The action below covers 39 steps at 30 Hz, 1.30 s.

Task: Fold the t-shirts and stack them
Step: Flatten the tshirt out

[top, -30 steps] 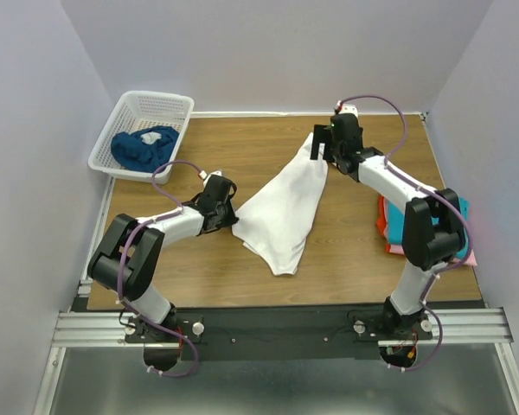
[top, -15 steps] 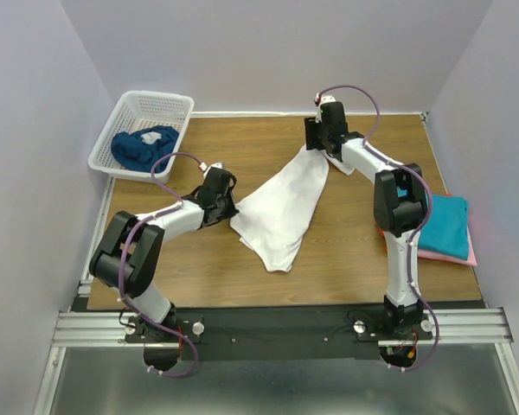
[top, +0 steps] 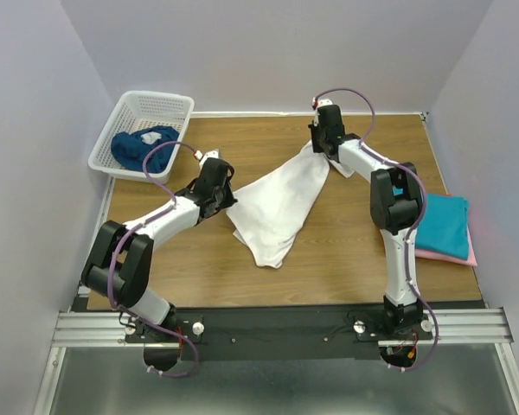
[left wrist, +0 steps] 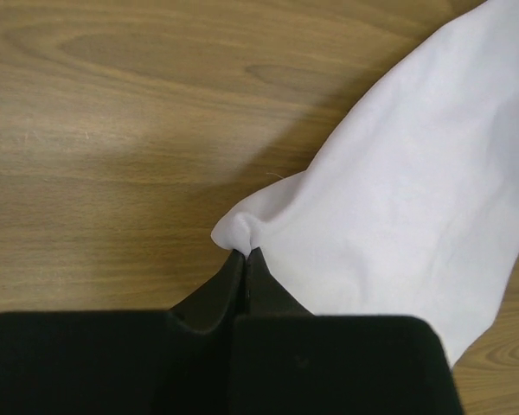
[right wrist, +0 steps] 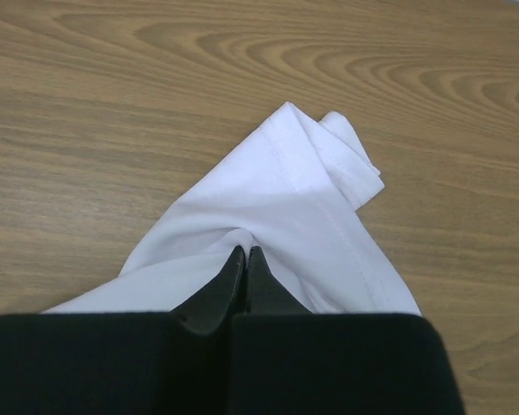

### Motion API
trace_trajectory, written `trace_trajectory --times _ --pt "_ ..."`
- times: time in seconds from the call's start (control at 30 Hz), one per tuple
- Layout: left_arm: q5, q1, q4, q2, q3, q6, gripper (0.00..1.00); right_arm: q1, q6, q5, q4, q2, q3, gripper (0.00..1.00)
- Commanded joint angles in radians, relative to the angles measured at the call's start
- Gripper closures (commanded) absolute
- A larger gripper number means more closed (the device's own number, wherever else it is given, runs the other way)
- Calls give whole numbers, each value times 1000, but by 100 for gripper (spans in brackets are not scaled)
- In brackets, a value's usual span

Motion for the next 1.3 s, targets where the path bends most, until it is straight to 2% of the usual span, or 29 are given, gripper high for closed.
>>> trace_trajectory --times 0.0,0.17,0.27,0.3,0.4,0.5,0.63,0.73,0.87,1.0,1.1,1.13,1.23,1.27 --pt "-95 7 -25 -112 62 20 100 -2 3 16 0 -130 -29 99" --pt "-149 7 -43 -264 111 21 100 -2 3 59 -2 -357 -196 99" --pt "-110 6 -31 -395 122 21 100 0 -1 94 -3 -552 -328 99" --pt "-80 -1 3 -469 119 30 100 0 2 87 -3 -675 -360 99" --pt "-69 -4 23 -605 126 53 100 1 31 59 -6 -909 -483 99" --pt "-47 -8 32 -720 180 86 100 1 57 42 -34 -1067 -527 99" --pt "-8 -13 64 -826 278 98 100 5 94 21 -121 -1306 -500 99" --pt "86 -13 81 -869 360 121 100 5 118 -5 -195 -1386 -428 99" --pt "204 -13 90 -897 439 136 100 5 155 -122 -243 -1497 -354 99" --pt "224 -11 90 -912 470 138 100 5 166 -235 -255 -1526 -317 99" --pt "108 -13 86 -909 458 121 100 5 172 -230 -256 -1506 -311 99" --pt "108 -11 84 -909 450 121 100 5 172 -229 -256 -1493 -311 99" --pt "-59 -13 17 -848 438 110 100 5 169 -173 -255 -1432 -336 99" --pt "-161 -13 -9 -793 436 103 100 5 169 -142 -255 -1410 -352 98"
